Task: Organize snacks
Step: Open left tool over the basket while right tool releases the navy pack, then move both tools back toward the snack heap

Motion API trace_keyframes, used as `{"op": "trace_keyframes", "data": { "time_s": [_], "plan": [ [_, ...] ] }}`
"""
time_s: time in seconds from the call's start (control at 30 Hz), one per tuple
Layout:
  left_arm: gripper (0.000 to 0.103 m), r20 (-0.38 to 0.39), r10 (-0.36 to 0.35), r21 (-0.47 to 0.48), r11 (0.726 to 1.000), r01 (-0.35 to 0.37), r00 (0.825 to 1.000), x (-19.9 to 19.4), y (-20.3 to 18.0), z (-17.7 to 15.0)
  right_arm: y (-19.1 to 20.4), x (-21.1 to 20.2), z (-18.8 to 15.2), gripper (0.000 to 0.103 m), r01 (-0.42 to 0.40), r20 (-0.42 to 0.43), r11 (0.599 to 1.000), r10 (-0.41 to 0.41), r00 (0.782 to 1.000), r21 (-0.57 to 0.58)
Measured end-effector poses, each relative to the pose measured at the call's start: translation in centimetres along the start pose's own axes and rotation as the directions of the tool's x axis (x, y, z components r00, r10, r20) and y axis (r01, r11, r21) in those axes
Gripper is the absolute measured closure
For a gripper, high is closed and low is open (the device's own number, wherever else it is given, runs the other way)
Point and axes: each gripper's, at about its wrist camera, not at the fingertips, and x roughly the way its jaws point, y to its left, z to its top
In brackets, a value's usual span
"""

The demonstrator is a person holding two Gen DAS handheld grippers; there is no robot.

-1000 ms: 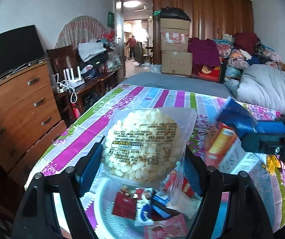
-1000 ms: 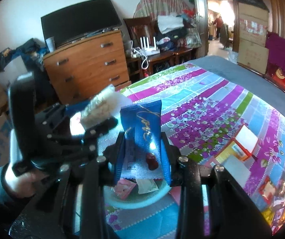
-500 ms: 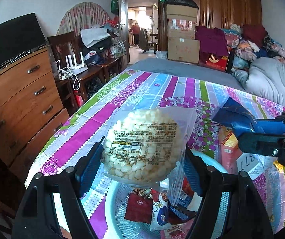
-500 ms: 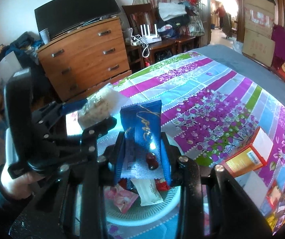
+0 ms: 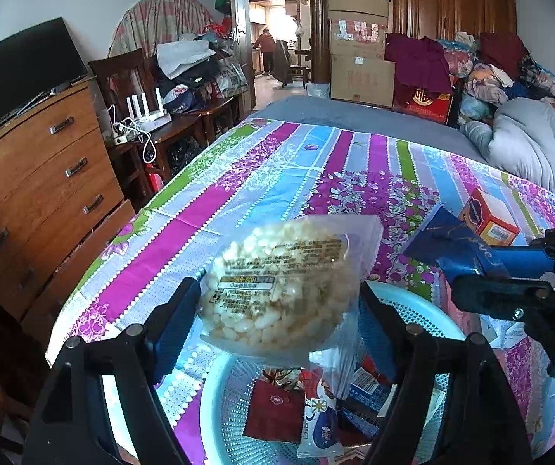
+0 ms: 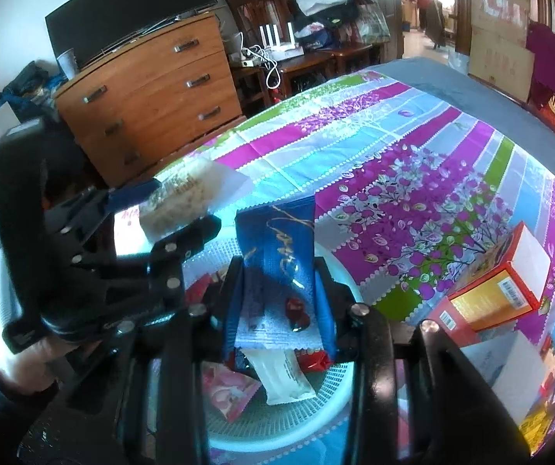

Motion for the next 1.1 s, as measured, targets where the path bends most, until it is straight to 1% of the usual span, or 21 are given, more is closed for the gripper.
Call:
{"op": "trace_keyframes", "data": {
  "time_s": [0.07,0.4,0.5,0.53,0.57,0.6,0.63,0.67,0.7,0.73,0.8,0.87,0.9,1.1],
  "plan": [
    [0.016,0.001,0.008,-0.003,1.000,-0.008,1.000,0.1,0.1,-0.1,0.0,0.0,0.0,0.063,-0.003,-0.001,1.000,0.003,1.000,0.001],
    [0.014,-0.009,0.022,-0.015,1.000,-0.022,1.000,0.3,0.1,-0.3,-0.3,0.2,-0.2,0.059,-0.016,0.016,1.000,0.016,1.000,0.022],
    [0.014,-0.002,0.042,-0.010,0.999,-0.042,0.999,0.0,-0.2,-0.3,-0.4,-0.2,-0.6,0.059,-0.010,0.031,1.000,0.010,0.999,0.025],
    [0.013,0.000,0.052,-0.008,0.999,-0.052,0.999,-0.1,-0.2,-0.3,-0.3,-0.5,-0.7,0.058,-0.005,0.041,1.000,0.004,0.999,0.022],
    [0.009,0.003,0.061,-0.007,0.998,-0.061,0.998,-0.3,-0.3,-0.4,-0.3,-0.9,-0.9,0.057,-0.001,0.052,1.000,0.000,0.999,0.016],
    [0.008,0.010,0.067,-0.008,0.998,-0.067,0.998,-0.5,-0.3,-0.4,-0.2,-1.5,-1.2,0.052,0.005,0.068,1.000,-0.006,0.998,0.011],
    [0.008,0.023,0.073,-0.012,0.997,-0.072,0.997,-0.9,-0.4,-0.5,-0.1,-2.1,-1.6,0.043,0.007,0.087,1.000,-0.008,0.996,0.010],
    [0.006,0.030,0.075,-0.015,0.997,-0.075,0.997,-1.2,-0.4,-0.6,-0.1,-2.7,-2.1,0.038,0.006,0.101,1.000,-0.006,0.995,0.008],
    [0.005,0.038,0.082,-0.020,0.997,-0.081,0.996,-1.5,-0.5,-0.6,0.0,-3.3,-2.5,0.037,0.009,0.115,1.000,-0.010,0.993,0.002],
    [0.000,0.046,0.086,-0.019,0.996,-0.085,0.995,-1.8,-0.6,-0.7,0.2,-4.0,-3.2,0.037,0.024,0.131,1.000,-0.022,0.991,-0.011],
    [0.000,0.068,0.098,-0.013,0.995,-0.097,0.993,-2.6,-1.0,-0.8,0.4,-5.0,-4.3,0.037,0.045,0.145,0.999,-0.042,0.989,-0.022],
    [0.000,0.081,0.098,-0.009,0.995,-0.098,0.992,-3.2,-1.5,-0.8,0.3,-6.1,-5.6,0.031,0.052,0.162,0.999,-0.049,0.986,-0.011],
    [0.000,0.085,0.093,-0.011,0.996,-0.093,0.992,-3.4,-1.7,-0.8,0.2,-6.7,-6.3,0.026,0.057,0.173,0.998,-0.056,0.983,-0.003],
    [0.000,0.082,0.061,-0.008,0.998,-0.060,0.995,-4.2,-3.0,-0.9,-0.6,-9.4,-9.6,0.025,0.077,0.183,0.996,-0.084,0.980,0.043]
  ]
}}
